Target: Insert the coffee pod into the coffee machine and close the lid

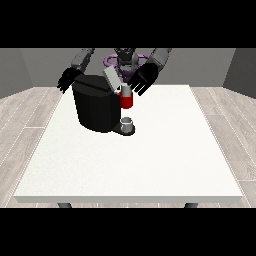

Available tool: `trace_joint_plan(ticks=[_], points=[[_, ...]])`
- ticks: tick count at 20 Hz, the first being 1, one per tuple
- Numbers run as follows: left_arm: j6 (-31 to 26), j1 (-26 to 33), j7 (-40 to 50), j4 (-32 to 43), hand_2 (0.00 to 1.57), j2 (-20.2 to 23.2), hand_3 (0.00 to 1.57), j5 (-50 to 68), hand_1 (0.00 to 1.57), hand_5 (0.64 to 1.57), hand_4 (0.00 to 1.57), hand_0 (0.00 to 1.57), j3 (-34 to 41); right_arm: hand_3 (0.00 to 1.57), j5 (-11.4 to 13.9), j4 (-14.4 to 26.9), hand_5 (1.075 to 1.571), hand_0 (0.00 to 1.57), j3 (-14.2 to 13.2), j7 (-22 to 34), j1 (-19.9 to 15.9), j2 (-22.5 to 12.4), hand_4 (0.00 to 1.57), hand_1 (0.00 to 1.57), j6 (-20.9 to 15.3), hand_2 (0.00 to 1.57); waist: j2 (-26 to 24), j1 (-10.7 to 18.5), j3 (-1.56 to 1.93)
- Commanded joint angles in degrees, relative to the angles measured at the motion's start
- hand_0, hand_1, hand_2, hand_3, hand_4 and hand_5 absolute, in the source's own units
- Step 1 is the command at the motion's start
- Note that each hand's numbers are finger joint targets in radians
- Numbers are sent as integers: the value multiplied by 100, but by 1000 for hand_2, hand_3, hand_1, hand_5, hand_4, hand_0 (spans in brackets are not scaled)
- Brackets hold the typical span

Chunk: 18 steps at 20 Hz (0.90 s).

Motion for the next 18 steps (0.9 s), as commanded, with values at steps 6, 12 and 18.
trace_joint_plan(ticks=[6,12,18], points=[[-38,-37,-5,193,1275,94,1199,-58,1221,1571,488,1221,73,0,14,-165,1571,0,117,303,-89,-25,446,0,43,0,65,-107,-2],[-165,128,123,105,1252,-235,1152,-105,1220,1571,467,1220,-76,0,15,97,1571,0,-55,175,78,-9,366,0,-113,0,-194,107,0],[134,161,-84,226,1178,8,1020,-237,1152,1571,450,1152,-2,0,30,-308,1571,0,119,188,58,-42,438,0,39,0,62,-184,-2]])
